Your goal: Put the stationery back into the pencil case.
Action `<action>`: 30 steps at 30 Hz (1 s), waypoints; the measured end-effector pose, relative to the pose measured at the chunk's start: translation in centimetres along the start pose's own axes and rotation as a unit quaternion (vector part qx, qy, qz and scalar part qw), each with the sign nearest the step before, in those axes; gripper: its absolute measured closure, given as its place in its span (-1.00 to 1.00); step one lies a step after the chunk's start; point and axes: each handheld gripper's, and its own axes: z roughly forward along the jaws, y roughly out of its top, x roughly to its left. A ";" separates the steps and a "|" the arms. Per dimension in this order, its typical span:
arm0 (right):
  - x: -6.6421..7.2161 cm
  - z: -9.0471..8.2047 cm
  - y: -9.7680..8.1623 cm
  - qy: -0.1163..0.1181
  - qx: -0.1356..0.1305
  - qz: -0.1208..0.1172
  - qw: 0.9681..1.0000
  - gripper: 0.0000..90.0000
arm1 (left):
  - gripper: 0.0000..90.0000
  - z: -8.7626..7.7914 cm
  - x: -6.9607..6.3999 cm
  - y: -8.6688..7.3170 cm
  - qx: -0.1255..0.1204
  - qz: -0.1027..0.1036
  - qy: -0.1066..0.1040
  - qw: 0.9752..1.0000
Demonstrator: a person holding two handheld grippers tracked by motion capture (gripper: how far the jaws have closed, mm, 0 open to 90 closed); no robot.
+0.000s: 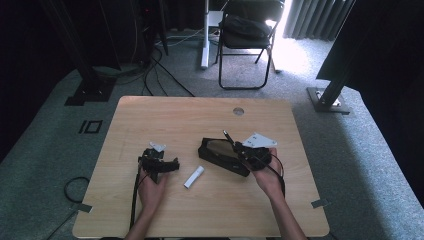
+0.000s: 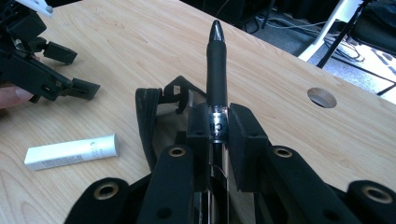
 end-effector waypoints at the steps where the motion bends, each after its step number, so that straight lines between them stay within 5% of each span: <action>1: -0.1 0.1 0.0 0.001 -0.002 0.000 1.000 0.77 | -0.97 0.0 0.0 0.0 0.000 0.000 0.000 1.000; 30: -1.7 1.6 -0.2 0.019 -0.004 -0.005 1.000 0.77 | -0.97 0.0 0.0 0.0 -0.001 0.000 0.000 1.000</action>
